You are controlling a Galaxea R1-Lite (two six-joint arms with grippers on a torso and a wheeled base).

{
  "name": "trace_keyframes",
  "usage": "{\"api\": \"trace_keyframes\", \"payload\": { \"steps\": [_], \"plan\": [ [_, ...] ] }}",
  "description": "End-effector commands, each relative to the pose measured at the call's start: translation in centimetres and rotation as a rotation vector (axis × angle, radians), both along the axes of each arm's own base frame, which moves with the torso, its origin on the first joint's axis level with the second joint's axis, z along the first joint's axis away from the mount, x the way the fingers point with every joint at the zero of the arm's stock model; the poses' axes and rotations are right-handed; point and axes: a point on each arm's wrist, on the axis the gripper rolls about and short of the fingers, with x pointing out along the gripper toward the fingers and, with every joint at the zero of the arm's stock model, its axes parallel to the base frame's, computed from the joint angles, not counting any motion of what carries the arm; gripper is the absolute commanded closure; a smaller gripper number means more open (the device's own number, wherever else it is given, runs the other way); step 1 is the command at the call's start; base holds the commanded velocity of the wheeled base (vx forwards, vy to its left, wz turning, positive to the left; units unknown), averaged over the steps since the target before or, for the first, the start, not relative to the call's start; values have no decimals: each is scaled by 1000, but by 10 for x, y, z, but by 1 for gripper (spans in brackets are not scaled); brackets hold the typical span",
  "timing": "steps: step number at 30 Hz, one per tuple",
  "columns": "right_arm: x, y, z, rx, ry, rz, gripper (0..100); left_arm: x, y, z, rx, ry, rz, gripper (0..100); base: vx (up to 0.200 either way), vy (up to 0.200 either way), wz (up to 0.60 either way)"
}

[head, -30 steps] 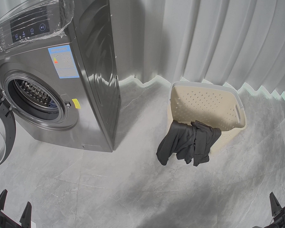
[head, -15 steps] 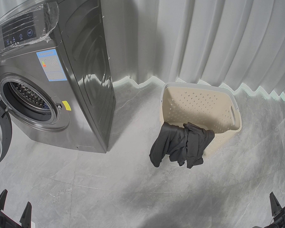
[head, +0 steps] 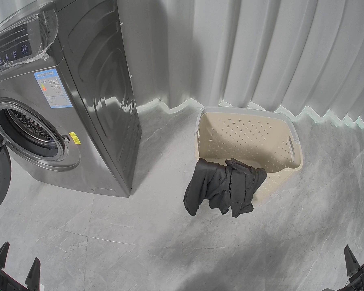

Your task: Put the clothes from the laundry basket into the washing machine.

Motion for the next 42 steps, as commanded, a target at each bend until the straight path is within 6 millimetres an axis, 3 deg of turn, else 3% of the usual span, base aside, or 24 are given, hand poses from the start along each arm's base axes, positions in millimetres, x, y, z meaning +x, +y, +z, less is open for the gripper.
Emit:
{"api": "trace_keyframes", "payload": {
  "steps": [1, 17, 23, 29, 38, 42],
  "plan": [
    [0, 0, -5, 0, 1, 0, 0, 0, 0, -4, 0, 0, 1, 0, 0, 0, 0],
    [0, 0, -5, -3, 1, -4, 0, 0, 0, -4, -3, 2, -1, 0, 0, 0, 0],
    [0, 0, -5, 0, 1, -1, 0, 0, 0, -4, -9, 2, 3, 0, 200, 0, 0],
    [0, 0, -5, -3, 4, -3, 0, 0, 0, -4, -9, 2, 1, 0, 0, 0, 0],
    [0, 0, -5, -3, 4, -1, 0, 0, 0, -4, -7, 2, 3, 0, 0, -200, 0],
    [0, 0, -5, -3, 1, -1, 0, 0, 0, -4, -7, 2, 3, 0, 0, 0, 0]
  ]
}}
